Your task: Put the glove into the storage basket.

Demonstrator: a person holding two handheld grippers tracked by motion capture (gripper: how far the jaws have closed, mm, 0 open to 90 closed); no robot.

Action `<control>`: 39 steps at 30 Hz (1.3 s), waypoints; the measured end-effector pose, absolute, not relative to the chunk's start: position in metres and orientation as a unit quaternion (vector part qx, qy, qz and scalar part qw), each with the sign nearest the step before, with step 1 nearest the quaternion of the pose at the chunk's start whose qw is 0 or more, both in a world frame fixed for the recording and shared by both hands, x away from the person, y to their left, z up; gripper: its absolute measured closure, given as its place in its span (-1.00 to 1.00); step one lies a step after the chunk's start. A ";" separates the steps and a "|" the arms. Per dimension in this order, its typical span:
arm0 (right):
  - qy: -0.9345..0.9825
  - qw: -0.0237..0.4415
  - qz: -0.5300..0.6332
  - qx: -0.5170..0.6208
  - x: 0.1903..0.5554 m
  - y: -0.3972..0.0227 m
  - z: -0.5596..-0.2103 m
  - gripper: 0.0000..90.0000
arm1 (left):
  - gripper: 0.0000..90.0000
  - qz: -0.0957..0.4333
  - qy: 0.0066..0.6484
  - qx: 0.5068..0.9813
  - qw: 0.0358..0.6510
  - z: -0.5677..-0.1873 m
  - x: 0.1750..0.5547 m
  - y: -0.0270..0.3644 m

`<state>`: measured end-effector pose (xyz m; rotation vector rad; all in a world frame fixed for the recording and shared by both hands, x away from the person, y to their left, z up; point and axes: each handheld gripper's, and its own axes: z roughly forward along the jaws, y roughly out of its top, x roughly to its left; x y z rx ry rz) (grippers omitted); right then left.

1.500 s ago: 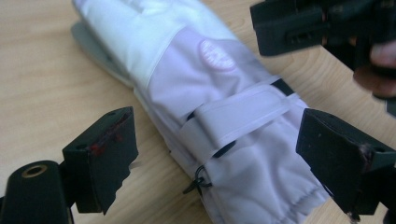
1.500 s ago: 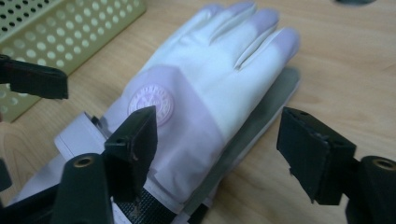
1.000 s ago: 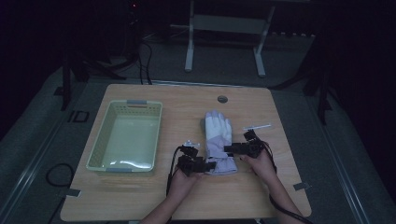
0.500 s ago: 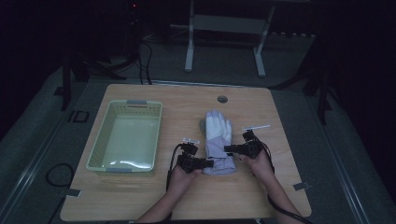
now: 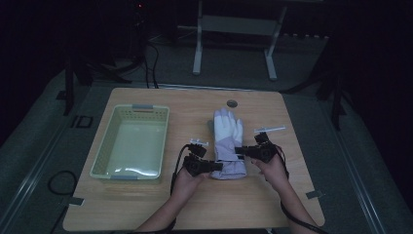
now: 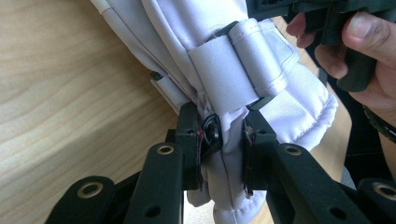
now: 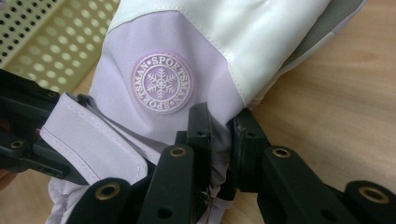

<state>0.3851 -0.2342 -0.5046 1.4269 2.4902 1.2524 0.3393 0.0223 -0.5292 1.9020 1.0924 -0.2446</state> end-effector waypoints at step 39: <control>0.802 0.022 0.444 0.398 0.376 -0.167 -0.430 0.78 | 0.64 -0.048 0.391 0.805 0.443 -0.444 0.329 0.092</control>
